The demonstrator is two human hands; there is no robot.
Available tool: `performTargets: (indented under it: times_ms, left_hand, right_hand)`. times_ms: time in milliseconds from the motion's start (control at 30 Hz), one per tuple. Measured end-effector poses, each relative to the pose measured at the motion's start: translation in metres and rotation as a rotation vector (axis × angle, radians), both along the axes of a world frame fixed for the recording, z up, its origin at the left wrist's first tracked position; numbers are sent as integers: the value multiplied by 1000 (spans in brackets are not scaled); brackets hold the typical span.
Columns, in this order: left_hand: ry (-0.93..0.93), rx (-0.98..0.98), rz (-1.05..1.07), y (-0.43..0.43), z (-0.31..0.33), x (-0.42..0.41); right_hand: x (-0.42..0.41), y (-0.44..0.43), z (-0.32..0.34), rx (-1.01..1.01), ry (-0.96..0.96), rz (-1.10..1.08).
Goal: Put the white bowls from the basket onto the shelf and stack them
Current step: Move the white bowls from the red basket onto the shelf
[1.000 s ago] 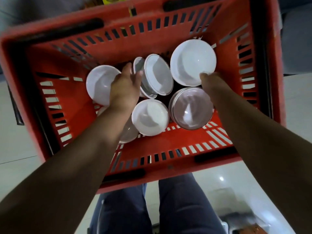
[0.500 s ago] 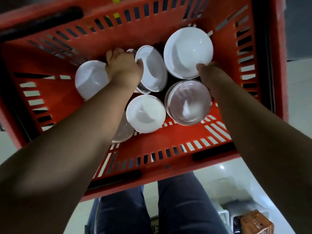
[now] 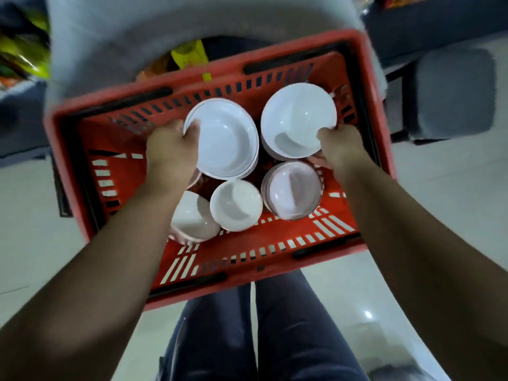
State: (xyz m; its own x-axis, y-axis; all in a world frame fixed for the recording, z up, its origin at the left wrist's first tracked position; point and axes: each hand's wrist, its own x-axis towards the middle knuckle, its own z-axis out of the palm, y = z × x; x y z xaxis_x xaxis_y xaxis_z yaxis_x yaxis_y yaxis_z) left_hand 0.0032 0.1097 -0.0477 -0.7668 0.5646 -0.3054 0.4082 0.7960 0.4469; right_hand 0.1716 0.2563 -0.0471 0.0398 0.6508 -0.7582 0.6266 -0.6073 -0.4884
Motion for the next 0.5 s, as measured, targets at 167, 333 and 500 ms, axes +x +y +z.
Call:
performTargets:
  times_ms: [167, 333, 500]
  left_hand:
    - [-106, 210, 187, -13, 73, 16]
    - [-361, 479, 370, -1, 157, 49]
    - [-502, 643, 367, 37, 222, 88]
  right_hand:
    - [21, -14, 84, 20, 240, -111]
    - [65, -17, 176, 131, 427, -158]
    - [127, 27, 248, 281, 470, -102]
